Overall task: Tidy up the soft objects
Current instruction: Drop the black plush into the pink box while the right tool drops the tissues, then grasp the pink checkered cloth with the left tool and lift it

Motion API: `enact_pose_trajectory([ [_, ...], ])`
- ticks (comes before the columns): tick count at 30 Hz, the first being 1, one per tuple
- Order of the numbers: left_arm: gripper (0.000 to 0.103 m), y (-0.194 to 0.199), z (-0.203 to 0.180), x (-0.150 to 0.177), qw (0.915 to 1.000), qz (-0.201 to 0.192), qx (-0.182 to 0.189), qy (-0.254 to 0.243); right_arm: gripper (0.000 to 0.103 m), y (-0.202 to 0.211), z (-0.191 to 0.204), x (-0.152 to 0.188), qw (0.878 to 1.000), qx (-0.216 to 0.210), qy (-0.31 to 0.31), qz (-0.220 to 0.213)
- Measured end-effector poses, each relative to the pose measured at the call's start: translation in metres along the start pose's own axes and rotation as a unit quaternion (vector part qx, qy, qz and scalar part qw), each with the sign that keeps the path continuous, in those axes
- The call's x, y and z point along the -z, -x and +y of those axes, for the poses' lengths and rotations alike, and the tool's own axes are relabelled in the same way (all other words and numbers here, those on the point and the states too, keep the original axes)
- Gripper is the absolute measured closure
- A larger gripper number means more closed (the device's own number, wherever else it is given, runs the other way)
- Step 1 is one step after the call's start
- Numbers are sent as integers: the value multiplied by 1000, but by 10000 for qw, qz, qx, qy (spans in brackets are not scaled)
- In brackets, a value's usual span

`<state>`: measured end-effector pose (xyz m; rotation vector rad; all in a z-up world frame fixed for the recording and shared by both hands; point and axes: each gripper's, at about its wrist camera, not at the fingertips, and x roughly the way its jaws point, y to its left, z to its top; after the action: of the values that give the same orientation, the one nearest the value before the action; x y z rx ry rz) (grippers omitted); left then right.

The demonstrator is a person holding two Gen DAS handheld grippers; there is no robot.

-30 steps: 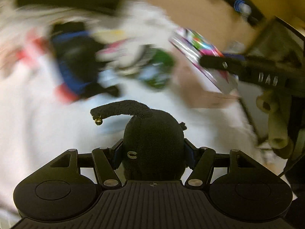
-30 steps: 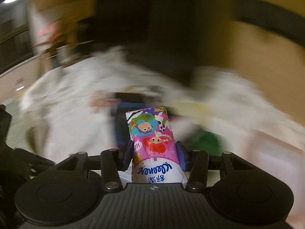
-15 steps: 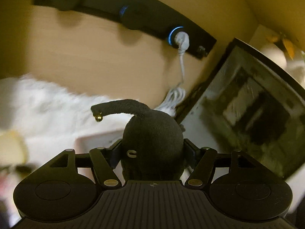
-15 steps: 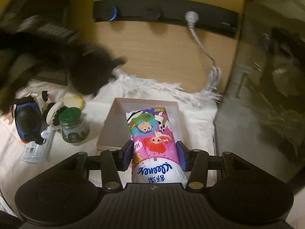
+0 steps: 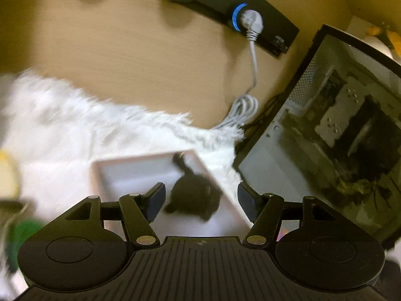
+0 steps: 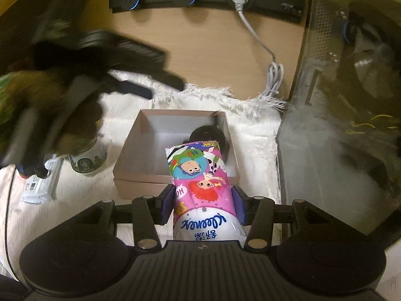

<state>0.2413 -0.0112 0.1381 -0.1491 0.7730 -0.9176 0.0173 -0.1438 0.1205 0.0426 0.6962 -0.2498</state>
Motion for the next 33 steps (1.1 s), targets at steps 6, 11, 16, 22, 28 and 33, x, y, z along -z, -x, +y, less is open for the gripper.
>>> enact_pose_trajectory([
  [6, 35, 70, 41, 64, 9959, -146, -756, 484, 55, -15, 1, -35, 9997, 29, 68, -211],
  [11, 35, 102, 62, 99, 9879, -197, -1167, 1002, 53, -41, 6, -100, 9977, -245, -356, -516],
  [16, 35, 133, 78, 131, 9746, -128, -1835, 1279, 39, -105, 11, -130, 9932, -808, -826, 122],
  [22, 35, 163, 101, 165, 9564, -130, -2388, 1675, 21, -103, 9, -96, 9938, -864, -695, 102],
  [28, 35, 181, 115, 176, 9321, -454, -2990, 1994, 18, -97, 27, -68, 9973, -729, -96, 64],
  [33, 35, 194, 126, 170, 9152, -849, -3314, 2129, 2, -79, 60, -46, 9951, -525, 668, -496],
])
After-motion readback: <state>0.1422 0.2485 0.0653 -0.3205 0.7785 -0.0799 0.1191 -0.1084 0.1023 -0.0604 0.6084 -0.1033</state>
